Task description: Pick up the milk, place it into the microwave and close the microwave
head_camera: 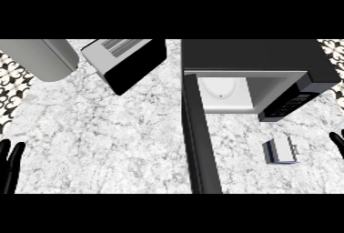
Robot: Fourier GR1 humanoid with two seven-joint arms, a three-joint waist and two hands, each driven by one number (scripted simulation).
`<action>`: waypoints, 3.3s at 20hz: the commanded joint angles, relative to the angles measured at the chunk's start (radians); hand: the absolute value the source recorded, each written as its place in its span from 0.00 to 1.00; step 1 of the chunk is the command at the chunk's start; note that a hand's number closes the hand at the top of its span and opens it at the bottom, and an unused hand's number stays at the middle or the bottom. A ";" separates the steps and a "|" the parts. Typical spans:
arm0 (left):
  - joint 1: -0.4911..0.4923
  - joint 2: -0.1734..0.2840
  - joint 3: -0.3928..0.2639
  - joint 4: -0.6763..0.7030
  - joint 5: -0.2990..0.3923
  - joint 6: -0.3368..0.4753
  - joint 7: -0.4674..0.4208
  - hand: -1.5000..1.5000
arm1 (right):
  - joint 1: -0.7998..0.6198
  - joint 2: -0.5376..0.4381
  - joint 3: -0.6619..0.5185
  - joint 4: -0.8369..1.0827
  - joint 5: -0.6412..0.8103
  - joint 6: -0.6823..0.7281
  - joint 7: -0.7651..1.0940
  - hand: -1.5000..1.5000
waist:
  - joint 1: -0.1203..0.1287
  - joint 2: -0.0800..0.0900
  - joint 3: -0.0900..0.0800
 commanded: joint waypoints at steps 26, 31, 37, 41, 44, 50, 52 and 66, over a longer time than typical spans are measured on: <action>0.320 -0.017 0.162 -0.167 0.209 -0.230 -0.096 0.00 | -0.148 0.035 -0.151 0.719 0.311 0.018 -0.383 0.00 | 0.012 0.002 0.001; 0.295 0.031 0.274 -0.132 0.299 -0.278 -0.102 0.00 | -0.192 0.035 -0.142 0.904 0.392 -0.016 -0.537 0.00 | 0.012 0.002 0.001; 0.267 -0.021 0.243 -0.107 0.247 -0.269 -0.095 0.00 | -0.300 -0.029 -0.162 1.124 0.418 0.000 -0.631 0.00 | 0.011 0.003 0.001; 0.329 -0.030 0.173 -0.158 0.221 -0.268 -0.128 0.00 | -0.361 -0.084 -0.170 1.316 0.453 -0.003 -0.756 0.00 | 0.022 0.004 0.003; 0.358 -0.031 0.220 -0.087 0.235 -0.320 -0.209 0.00 | -0.372 -0.092 -0.157 1.327 0.439 0.007 -0.762 0.00 | 0.016 0.001 0.001; 0.351 -0.023 0.249 -0.127 0.273 -0.324 -0.156 0.00 | -0.460 -0.112 -0.143 1.548 0.495 -0.080 -0.891 0.00 | 0.020 0.004 0.002; 0.359 -0.026 0.250 -0.116 0.280 -0.332 -0.160 0.00 | -0.521 -0.094 -0.136 1.638 0.524 -0.146 -0.923 0.00 | 0.028 0.006 0.003; 0.362 -0.031 0.206 -0.072 0.236 -0.328 -0.233 0.00 | -0.600 -0.038 -0.055 1.736 0.592 -0.266 -1.097 1.00 | 0.031 0.006 0.004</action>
